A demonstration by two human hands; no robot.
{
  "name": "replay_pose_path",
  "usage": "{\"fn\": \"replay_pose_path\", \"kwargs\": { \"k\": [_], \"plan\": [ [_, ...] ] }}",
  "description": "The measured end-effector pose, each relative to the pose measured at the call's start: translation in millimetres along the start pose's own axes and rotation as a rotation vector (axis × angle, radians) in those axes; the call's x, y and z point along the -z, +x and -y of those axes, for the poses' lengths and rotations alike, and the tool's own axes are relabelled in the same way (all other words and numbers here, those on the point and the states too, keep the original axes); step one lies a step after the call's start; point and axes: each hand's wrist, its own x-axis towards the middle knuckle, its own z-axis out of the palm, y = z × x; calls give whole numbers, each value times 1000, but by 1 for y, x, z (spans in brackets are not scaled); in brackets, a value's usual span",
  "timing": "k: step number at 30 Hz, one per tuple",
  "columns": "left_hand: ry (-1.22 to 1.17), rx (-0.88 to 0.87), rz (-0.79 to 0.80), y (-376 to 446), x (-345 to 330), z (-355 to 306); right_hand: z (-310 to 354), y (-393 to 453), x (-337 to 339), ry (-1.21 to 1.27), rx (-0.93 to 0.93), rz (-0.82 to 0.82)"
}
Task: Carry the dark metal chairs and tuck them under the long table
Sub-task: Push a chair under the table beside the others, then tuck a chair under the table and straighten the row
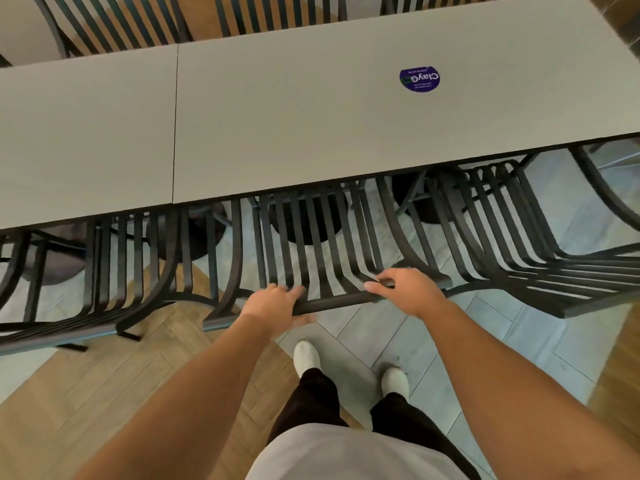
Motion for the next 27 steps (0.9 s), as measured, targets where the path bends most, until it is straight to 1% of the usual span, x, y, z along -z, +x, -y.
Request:
{"fn": "replay_pose_path", "kwargs": {
  "k": [2, 5, 8, 12, 14, 17, 20, 23, 27],
  "plan": [
    [-36, -58, -54, 6, 14, -29, -18, -9, 14, 47, -23, -97],
    [-101, -101, -132, 19, 35, -84, -54, -19, 40, 64, -46, -193],
    [-156, -149, -224, 31, 53, -150, -107, -34, 70, 35, -63, -236],
    [-207, -174, -302, 44, 66, -243, -196, -63, 111, -53, -61, -273],
    [-220, -181, -305, 49, 69, -290, -239, -78, 132, -92, -54, -276],
    [-214, -189, -267, 58, 73, -353, -293, -99, 161, -90, -48, -288],
    [-220, -205, -244, 70, 77, -405, -339, -112, 187, -105, -85, -275],
    [-206, -224, -221, 84, 86, -441, -376, -114, 208, -112, -130, -265],
    [-193, -256, -213, 111, 102, -470, -405, -114, 231, -108, -191, -258]
  ]
}}
